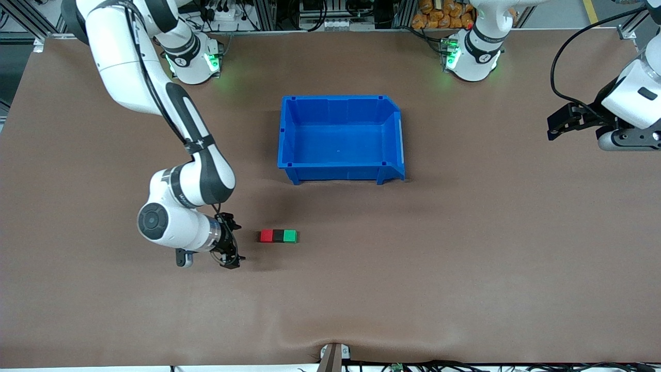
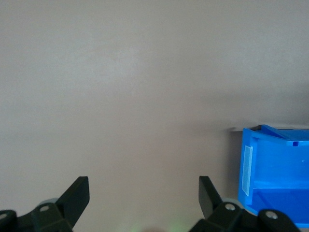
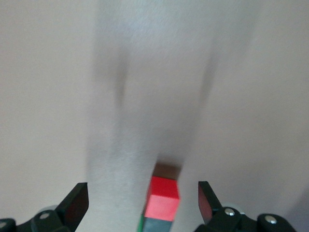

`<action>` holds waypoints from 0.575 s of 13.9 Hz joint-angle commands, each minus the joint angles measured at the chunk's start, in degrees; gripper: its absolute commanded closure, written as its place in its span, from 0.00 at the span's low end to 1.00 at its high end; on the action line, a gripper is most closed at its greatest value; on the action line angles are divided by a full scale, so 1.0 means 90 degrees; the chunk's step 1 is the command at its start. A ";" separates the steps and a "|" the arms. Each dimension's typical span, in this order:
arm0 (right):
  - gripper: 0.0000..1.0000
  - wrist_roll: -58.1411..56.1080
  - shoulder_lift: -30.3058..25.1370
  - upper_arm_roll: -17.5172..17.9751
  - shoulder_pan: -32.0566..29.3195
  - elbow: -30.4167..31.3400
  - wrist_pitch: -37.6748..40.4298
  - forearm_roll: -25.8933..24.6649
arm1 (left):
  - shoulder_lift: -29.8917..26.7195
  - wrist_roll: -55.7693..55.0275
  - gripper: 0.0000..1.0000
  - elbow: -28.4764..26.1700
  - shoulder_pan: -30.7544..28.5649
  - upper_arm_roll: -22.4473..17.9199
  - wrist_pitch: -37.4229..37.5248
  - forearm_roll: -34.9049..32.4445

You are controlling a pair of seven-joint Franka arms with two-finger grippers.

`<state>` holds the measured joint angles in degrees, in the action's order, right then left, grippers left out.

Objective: Attach green and red cubes to black cube

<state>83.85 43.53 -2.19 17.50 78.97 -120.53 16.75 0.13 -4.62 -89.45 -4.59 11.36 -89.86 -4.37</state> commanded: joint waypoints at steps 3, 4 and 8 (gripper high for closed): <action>0.00 -0.0391 -0.0100 0.0087 -0.0323 -0.0405 0.0950 -0.0065 | -0.0132 -0.0014 0.00 -0.0109 -0.0066 -0.0002 0.0024 0.0124; 0.00 -0.0391 -0.0100 0.0087 -0.0323 -0.0434 0.0990 -0.0065 | -0.0132 -0.0014 0.00 -0.0119 -0.0066 -0.0002 0.0024 0.0124; 0.00 -0.0741 -0.0207 0.0077 -0.0323 -0.0434 0.1029 -0.0094 | -0.0132 -0.0014 0.00 -0.0100 -0.0066 -0.0002 0.0024 0.0133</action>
<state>79.26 43.03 -2.12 15.13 75.21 -112.53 16.75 0.13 -4.62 -89.51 -4.61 11.15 -89.86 -4.36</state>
